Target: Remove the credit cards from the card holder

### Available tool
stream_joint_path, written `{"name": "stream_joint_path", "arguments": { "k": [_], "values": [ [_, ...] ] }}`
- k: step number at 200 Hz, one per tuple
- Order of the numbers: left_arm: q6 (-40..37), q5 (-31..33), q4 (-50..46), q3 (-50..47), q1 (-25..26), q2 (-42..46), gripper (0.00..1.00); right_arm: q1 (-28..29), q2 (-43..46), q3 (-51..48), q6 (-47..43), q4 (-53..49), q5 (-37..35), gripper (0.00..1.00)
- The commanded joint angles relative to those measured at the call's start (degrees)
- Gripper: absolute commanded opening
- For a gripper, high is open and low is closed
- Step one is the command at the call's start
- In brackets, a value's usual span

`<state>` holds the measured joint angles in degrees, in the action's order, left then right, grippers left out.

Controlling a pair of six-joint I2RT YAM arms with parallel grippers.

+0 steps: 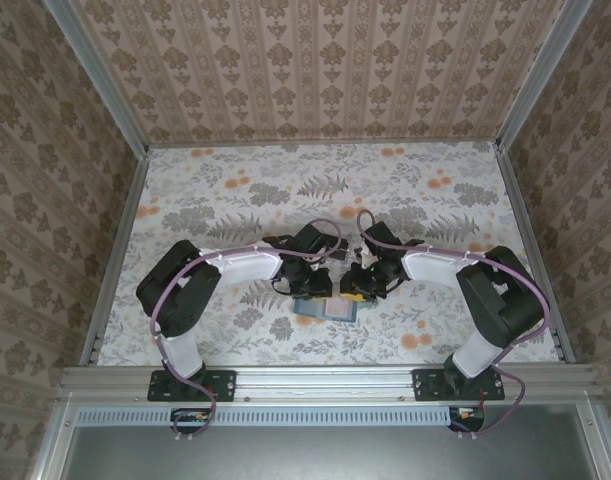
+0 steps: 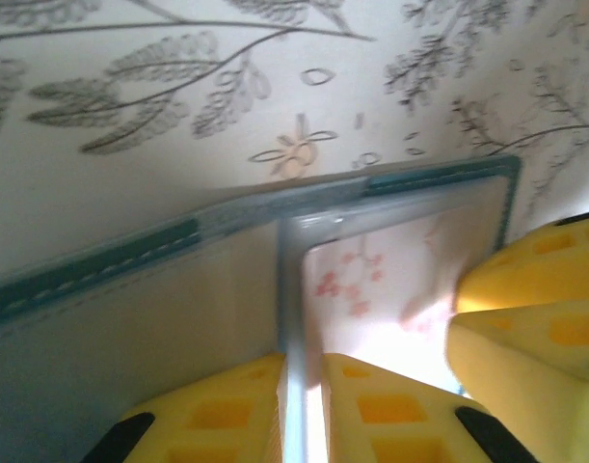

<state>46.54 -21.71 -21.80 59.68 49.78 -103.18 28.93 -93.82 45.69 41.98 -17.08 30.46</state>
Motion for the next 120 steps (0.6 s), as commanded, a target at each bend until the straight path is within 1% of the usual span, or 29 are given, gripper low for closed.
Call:
{"name": "stream_joint_path", "arguments": {
  "k": [1,32,50,95,120],
  "values": [
    [-2.0,2.9,-6.0,1.1,-0.3,0.1,0.18,0.4,-0.6,0.0,-1.0,-5.3,-4.0,0.33],
    [-2.0,3.3,-6.6,1.3,-0.2,0.7,0.18,0.5,-0.2,0.4,-1.2,-6.2,-4.1,0.4],
    [-1.5,2.9,-5.2,1.1,-0.2,1.5,0.18,0.4,0.0,0.6,-1.2,-6.3,-3.9,0.41],
    [2.7,-3.4,5.0,-1.0,-0.3,1.9,0.19,0.4,1.6,0.7,-0.5,-6.1,-3.7,0.4],
    [3.6,-4.0,6.9,-2.0,-0.4,1.5,0.19,0.4,3.3,0.5,0.3,-6.0,-4.1,0.41]
  ]
}}
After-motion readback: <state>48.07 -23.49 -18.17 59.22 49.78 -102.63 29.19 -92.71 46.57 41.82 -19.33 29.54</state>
